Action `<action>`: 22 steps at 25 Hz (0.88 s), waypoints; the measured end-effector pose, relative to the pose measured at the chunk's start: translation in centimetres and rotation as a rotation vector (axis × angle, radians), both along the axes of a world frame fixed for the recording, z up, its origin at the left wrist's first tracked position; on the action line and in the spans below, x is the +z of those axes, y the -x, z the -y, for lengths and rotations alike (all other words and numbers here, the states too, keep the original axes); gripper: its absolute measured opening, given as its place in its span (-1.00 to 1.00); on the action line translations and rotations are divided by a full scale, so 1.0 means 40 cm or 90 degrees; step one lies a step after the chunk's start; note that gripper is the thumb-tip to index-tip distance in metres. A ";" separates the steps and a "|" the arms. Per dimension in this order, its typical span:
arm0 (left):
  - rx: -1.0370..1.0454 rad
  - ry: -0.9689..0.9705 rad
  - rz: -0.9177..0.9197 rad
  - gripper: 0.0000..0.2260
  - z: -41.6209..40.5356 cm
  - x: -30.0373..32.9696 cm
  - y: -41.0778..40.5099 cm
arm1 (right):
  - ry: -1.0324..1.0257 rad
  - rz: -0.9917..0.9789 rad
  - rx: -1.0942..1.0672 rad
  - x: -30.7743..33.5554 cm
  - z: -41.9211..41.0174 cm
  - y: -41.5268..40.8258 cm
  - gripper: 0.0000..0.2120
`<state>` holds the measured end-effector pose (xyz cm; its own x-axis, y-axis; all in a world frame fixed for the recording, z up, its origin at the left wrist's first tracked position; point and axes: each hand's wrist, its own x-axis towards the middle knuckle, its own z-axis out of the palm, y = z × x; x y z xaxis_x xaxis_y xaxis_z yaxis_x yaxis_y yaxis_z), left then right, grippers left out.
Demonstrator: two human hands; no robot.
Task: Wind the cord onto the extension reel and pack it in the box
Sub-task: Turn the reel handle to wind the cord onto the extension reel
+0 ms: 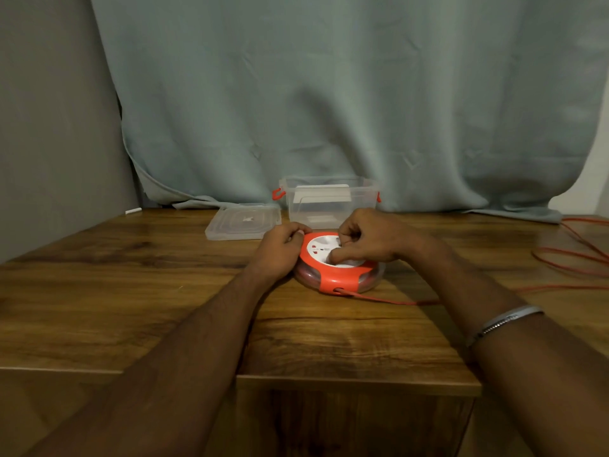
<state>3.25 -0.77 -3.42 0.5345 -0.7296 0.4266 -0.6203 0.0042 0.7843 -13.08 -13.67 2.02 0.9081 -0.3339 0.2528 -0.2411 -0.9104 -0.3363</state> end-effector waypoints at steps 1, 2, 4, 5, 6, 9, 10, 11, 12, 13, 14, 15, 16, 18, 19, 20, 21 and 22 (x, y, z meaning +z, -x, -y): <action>0.001 0.000 0.004 -0.72 0.000 0.000 -0.001 | 0.003 0.004 -0.003 -0.002 -0.007 -0.003 -0.59; 0.002 0.000 0.009 -0.72 0.000 0.000 -0.002 | 0.000 0.013 0.002 -0.003 -0.010 -0.004 -0.57; 0.005 0.002 0.018 -0.73 0.001 -0.002 -0.003 | -0.005 0.040 0.025 -0.001 -0.013 -0.004 -0.61; 0.007 0.003 0.016 -0.73 0.002 -0.002 -0.003 | -0.025 0.059 0.042 0.004 -0.009 -0.002 -0.73; 0.008 0.005 0.012 -0.73 0.002 -0.003 -0.005 | -0.056 0.073 0.066 0.009 -0.002 0.003 -0.87; -0.005 0.001 0.001 -0.71 0.004 -0.005 -0.006 | -0.143 0.024 0.114 0.027 0.020 0.022 -0.56; -0.012 -0.007 0.001 -0.71 0.003 -0.004 -0.006 | -0.162 -0.001 0.123 0.028 0.027 0.026 -0.53; -0.018 -0.013 0.001 -0.71 0.003 -0.002 -0.006 | -0.183 -0.022 0.133 0.028 0.033 0.029 -0.52; -0.023 -0.015 0.001 -0.71 0.003 -0.001 -0.007 | -0.199 -0.032 0.137 0.027 0.039 0.031 -0.52; -0.026 -0.013 -0.001 -0.71 0.004 0.000 -0.007 | -0.212 -0.038 0.136 0.027 0.041 0.033 -0.52; -0.026 -0.011 -0.003 -0.71 0.004 -0.001 -0.007 | -0.222 -0.038 0.133 0.025 0.045 0.033 -0.53; -0.025 -0.009 -0.006 -0.71 0.005 -0.002 -0.007 | -0.229 -0.037 0.130 0.023 0.048 0.035 -0.53; -0.022 -0.006 -0.008 -0.71 0.006 -0.002 -0.007 | -0.231 -0.033 0.125 0.022 0.052 0.036 -0.53; -0.018 0.000 -0.009 -0.72 0.007 -0.004 -0.008 | -0.211 -0.025 0.112 0.023 0.052 0.040 -0.54; -0.018 0.002 -0.008 -0.72 0.008 -0.004 -0.008 | -0.194 -0.021 0.103 0.023 0.050 0.041 -0.54; -0.018 0.002 -0.010 -0.72 0.008 -0.004 -0.009 | -0.177 -0.016 0.093 0.021 0.050 0.039 -0.55; -0.017 0.002 -0.013 -0.72 0.008 -0.005 -0.009 | -0.162 -0.010 0.080 0.020 0.047 0.037 -0.57; -0.016 0.001 -0.017 -0.72 0.009 -0.005 -0.010 | -0.147 -0.005 0.069 0.019 0.044 0.034 -0.60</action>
<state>3.64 -1.11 -3.64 0.5270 -0.7421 0.4142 -0.5993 0.0210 0.8002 -14.46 -15.42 2.77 0.9434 -0.2828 0.1734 -0.1500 -0.8299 -0.5373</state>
